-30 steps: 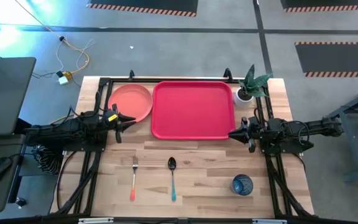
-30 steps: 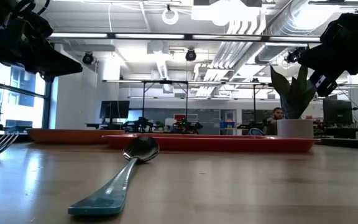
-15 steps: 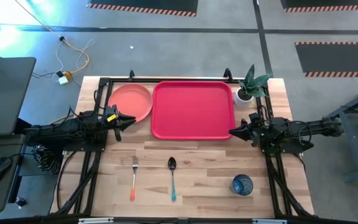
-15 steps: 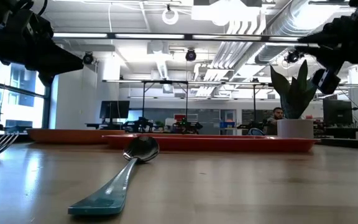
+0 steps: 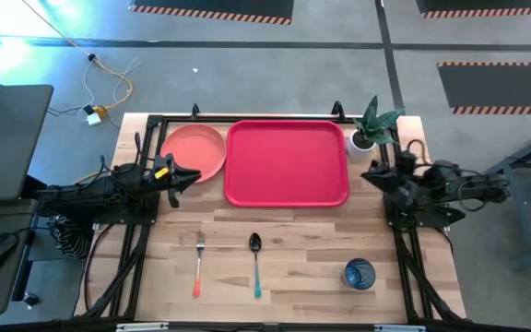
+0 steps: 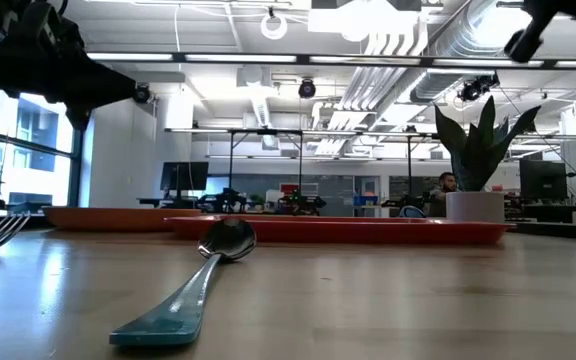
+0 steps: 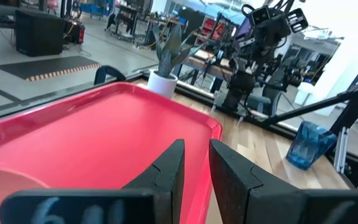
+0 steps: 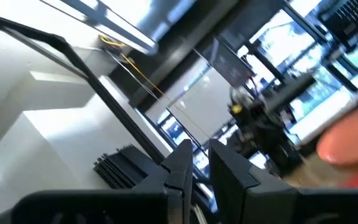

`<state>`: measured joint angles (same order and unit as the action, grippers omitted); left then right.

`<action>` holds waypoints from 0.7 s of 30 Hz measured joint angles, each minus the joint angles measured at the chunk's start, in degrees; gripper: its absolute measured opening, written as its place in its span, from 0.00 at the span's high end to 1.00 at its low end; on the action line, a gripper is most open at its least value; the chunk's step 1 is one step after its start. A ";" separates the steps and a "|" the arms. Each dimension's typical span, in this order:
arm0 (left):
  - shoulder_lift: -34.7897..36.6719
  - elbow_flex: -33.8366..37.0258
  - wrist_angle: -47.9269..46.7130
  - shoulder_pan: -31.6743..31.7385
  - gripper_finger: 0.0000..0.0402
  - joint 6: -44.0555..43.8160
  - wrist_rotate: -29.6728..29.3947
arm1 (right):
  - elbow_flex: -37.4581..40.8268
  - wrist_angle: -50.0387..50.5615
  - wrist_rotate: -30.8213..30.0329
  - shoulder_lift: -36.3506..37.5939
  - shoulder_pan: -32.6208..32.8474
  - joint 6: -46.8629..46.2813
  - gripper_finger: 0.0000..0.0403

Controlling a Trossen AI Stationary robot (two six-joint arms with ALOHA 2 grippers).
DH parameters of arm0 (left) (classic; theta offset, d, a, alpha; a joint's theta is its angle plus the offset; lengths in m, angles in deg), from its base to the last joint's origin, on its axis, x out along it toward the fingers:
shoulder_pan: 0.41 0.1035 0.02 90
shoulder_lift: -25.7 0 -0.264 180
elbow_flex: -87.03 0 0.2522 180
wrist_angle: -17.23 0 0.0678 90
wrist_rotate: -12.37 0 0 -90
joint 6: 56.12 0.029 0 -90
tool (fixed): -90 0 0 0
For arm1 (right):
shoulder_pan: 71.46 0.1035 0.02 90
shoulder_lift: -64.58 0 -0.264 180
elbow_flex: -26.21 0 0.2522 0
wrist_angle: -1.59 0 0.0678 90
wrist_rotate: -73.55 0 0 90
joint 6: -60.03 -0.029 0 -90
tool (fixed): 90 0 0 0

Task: Pick and place plate/cup/fork/spoon on tray
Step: Put the cup on the top left of the serving tray

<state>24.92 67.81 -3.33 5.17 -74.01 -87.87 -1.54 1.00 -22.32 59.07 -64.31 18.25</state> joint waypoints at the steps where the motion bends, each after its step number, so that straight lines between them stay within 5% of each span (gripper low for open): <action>1: -0.02 0.00 0.48 0.02 0.84 0.00 0.00 | -1.86 1.79 -0.01 -0.35 0.01 0.32 0.89; 11: -0.02 0.00 1.32 0.00 0.84 -0.04 0.00 | -23.52 26.78 0.01 -14.62 0.01 -3.57 0.89; 21: -0.02 0.00 0.42 0.00 0.84 -0.02 0.00 | -42.68 54.95 6.05 -34.03 0.01 -21.90 0.89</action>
<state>24.90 67.81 -2.92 5.17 -74.03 -87.88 -44.23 55.95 -16.27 25.05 -64.30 -3.65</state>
